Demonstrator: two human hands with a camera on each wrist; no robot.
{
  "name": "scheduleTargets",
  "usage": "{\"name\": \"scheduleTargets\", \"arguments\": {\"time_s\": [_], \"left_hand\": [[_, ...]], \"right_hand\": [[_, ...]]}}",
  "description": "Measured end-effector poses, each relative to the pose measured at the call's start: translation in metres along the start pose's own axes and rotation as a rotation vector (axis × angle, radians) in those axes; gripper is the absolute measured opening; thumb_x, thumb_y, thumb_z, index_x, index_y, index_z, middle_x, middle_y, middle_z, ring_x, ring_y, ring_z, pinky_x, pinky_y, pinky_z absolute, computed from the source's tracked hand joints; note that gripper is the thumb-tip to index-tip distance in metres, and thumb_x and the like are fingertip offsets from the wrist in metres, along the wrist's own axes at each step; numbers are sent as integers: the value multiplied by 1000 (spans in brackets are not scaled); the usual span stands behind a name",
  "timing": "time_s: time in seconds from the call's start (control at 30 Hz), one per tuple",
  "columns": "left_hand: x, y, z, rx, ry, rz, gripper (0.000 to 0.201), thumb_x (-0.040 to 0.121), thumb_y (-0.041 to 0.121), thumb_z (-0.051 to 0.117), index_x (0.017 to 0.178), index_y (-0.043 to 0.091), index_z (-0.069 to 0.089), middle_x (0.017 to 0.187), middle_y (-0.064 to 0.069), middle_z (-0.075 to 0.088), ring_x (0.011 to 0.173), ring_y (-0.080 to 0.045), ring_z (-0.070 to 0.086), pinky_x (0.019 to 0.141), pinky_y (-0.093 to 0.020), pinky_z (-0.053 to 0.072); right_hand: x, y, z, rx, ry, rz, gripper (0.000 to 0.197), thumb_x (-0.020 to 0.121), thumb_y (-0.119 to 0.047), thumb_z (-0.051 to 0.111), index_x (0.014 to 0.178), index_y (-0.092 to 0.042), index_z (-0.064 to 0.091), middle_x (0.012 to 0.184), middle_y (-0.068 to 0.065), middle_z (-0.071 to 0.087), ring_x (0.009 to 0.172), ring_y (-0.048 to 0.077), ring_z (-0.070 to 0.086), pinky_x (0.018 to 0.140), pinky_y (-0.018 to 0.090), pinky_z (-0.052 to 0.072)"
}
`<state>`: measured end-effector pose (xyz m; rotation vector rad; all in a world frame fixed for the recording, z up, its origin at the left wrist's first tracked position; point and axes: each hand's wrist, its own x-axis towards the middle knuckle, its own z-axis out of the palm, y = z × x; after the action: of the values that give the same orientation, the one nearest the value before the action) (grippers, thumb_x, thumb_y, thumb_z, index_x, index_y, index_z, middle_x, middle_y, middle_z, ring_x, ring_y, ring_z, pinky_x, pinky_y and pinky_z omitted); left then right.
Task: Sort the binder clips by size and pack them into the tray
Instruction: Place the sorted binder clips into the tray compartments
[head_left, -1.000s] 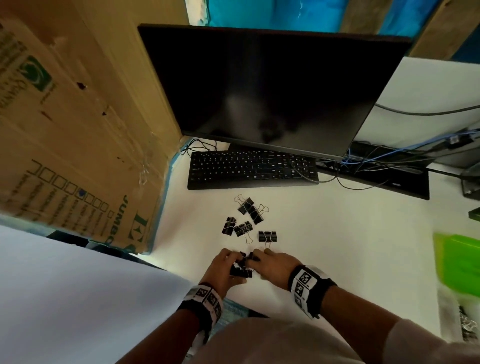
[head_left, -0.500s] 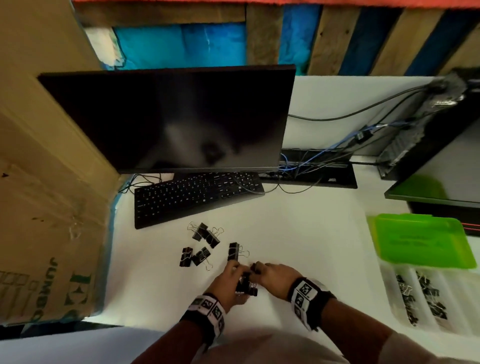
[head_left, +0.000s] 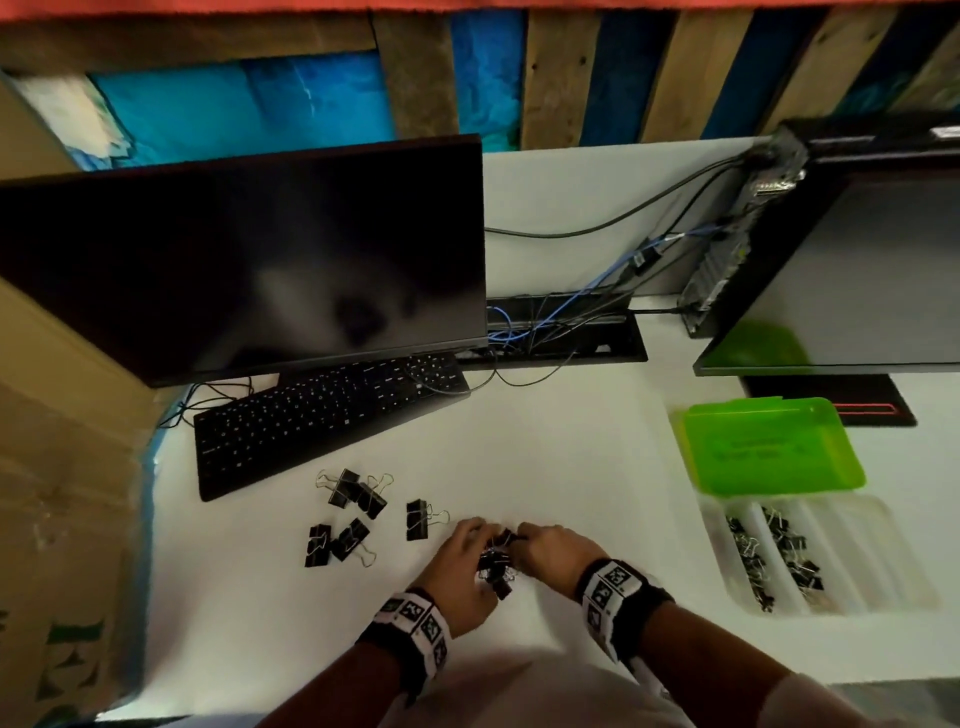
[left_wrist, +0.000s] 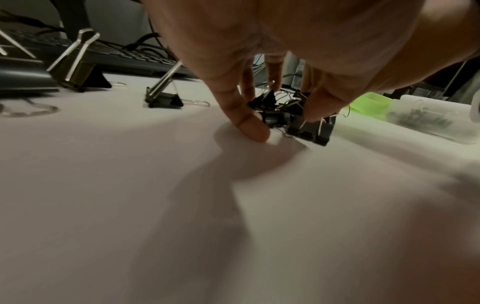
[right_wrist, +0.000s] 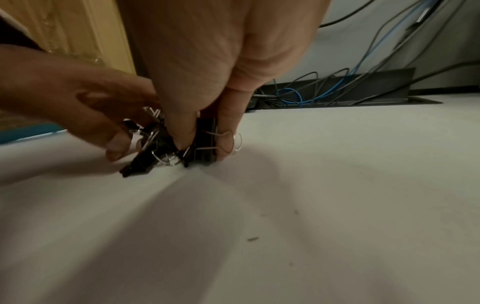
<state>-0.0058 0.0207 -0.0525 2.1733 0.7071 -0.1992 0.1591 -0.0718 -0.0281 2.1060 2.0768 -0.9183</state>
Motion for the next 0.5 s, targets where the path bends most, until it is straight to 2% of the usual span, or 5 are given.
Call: {"name": "scheduleTargets", "arguments": {"time_s": [0.1,0.17,0.23,0.37,0.5], "left_hand": [[8,8,5,106,-106,-39,100,71,47,69,143,45,0,153,20,-7,139,-10,15,114,-36,29],[14,12,8,236,-169,-31,100,71,53,69,140,51,-3,154,20,-11,140,-19,16,113,-43,29],[19,18,10,324,-166,-1,81,77,53,62,139,49,11,155,17,-5,137,-24,23,109,-44,34],[29,24,12,353,-60,36,49,86,41,54,131,38,36,147,9,21,120,-23,41,98,-37,44],[37,24,11,312,-20,58,22,86,38,57,102,24,58,132,4,36,99,-21,50,91,-33,45]], "right_hand": [[-3,9,-3,46,-7,6,20,92,-18,47,95,-5,62,99,16,60,82,36,61,75,43,51],[-4,13,-4,74,-19,8,19,87,-15,50,86,-4,65,96,14,63,81,34,60,73,40,50],[-7,16,-6,121,-13,39,16,83,-13,52,79,-4,64,90,13,65,78,32,60,69,35,47],[-18,26,-14,176,0,106,13,80,-10,52,75,-5,64,84,16,65,70,30,53,63,28,33],[-31,42,-19,251,6,145,14,71,-4,54,74,-8,67,81,11,67,73,26,56,65,26,38]]}}
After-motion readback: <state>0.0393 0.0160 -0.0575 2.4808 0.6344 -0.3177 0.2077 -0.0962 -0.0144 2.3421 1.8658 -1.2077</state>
